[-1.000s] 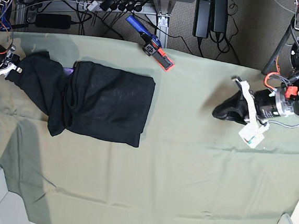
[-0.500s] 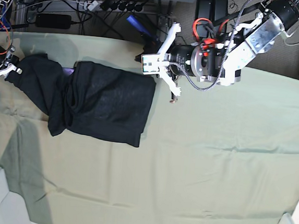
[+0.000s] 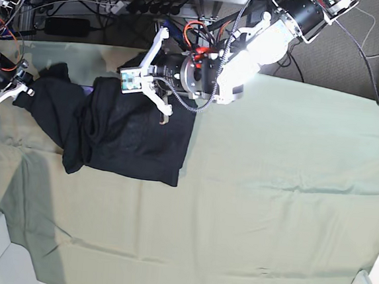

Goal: Fold the T-shirt properly
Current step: 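Grasp the loose shirt end with the left gripper and fold it over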

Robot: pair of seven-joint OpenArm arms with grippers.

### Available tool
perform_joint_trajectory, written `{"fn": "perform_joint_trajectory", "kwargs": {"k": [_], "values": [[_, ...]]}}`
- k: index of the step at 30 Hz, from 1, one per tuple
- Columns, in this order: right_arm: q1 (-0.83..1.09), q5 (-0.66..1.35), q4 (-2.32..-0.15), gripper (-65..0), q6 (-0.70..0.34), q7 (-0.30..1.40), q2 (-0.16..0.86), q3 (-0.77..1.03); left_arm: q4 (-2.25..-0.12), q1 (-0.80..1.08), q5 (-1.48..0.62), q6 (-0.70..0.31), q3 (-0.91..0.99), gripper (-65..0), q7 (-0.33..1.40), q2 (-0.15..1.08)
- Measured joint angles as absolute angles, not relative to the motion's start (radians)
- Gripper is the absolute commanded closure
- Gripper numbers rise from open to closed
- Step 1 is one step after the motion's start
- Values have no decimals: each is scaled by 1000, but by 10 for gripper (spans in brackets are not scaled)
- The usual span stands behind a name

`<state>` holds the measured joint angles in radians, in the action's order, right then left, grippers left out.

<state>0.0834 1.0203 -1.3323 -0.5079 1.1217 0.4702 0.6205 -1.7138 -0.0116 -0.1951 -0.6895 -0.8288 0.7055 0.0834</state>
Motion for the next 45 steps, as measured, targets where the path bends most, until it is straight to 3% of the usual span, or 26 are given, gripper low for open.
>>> {"fn": "perform_joint_trajectory", "kwargs": {"k": [17, 24, 28, 35, 45], "values": [[80, 1060, -1332, 0, -508, 1152, 471, 620, -1385, -139, -65, -689, -913, 0, 530, -145], [80, 1077, -1332, 0, -508, 1164, 471, 620, -1273, -218, -4, -665, -910, 0, 411, -136], [80, 1085, -1332, 0, -508, 1170, 471, 620, -1250, -243, 10, -599, -912, 0, 339, -138], [80, 1100, -1332, 0, -508, 1173, 471, 620, -1247, -272, 9, -599, -914, 0, 277, -136], [80, 1171, -1333, 0, -508, 1217, 471, 606, -1248, -416, -122, -595, -927, 0, 163, -138]]}}
